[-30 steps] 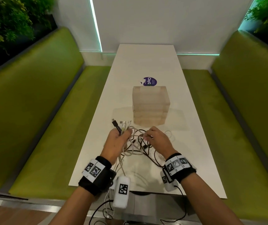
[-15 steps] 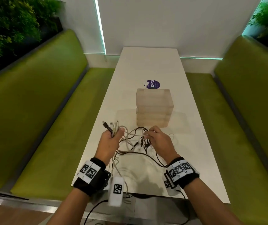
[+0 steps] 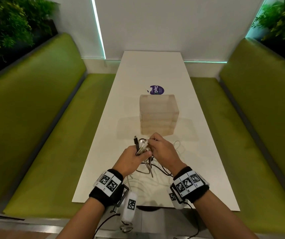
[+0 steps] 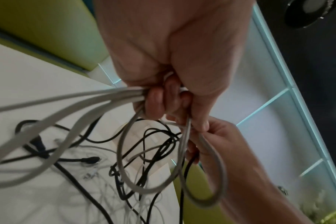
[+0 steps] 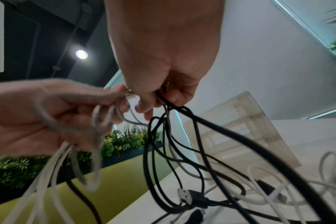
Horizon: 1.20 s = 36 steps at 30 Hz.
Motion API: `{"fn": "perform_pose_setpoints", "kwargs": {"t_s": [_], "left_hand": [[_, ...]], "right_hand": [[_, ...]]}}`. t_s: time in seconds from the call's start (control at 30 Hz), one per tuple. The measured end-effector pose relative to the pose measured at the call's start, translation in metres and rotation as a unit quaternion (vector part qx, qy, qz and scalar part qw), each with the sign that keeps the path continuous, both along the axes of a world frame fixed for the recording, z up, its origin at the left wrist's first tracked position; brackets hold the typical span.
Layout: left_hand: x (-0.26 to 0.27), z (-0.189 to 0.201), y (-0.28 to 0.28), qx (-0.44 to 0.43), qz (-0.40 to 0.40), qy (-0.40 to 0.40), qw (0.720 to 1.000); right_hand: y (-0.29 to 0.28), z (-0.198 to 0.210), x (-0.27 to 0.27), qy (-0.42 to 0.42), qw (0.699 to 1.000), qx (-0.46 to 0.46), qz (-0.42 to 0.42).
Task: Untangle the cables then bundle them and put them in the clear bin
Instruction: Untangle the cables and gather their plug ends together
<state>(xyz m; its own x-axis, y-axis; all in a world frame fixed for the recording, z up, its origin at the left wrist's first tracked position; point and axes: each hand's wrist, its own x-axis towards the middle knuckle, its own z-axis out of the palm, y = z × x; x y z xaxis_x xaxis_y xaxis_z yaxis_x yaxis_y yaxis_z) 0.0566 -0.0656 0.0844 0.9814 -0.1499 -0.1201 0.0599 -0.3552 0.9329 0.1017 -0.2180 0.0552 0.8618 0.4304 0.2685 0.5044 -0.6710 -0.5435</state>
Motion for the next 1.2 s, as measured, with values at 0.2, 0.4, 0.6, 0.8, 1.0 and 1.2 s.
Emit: {"fn": "perform_pose_setpoints", "kwargs": {"t_s": [0.2, 0.4, 0.6, 0.8, 1.0, 1.2], "left_hand": [[-0.003, 0.017, 0.007, -0.085, 0.091, -0.011, 0.992], [-0.001, 0.037, 0.04, -0.14, 0.15, -0.029, 0.978], [-0.001, 0.024, 0.043, -0.132, 0.184, -0.025, 0.974], [0.004, -0.007, 0.01, -0.055, 0.099, 0.002, 0.994], [0.016, -0.016, -0.006, 0.003, 0.069, -0.014, 0.998], [0.02, -0.015, -0.005, 0.029, 0.048, 0.01, 0.998]], "right_hand": [[-0.013, -0.033, 0.015, 0.021, 0.993, -0.061, -0.098], [-0.045, -0.054, 0.022, 0.07, 0.979, -0.091, -0.167], [-0.033, -0.045, 0.023, 0.044, 0.986, -0.049, -0.154], [-0.004, -0.018, 0.009, 0.031, 0.997, 0.031, -0.059], [0.002, -0.001, 0.003, 0.076, 0.995, 0.071, -0.003], [-0.001, 0.005, 0.006, 0.126, 0.987, 0.094, -0.012]]}}
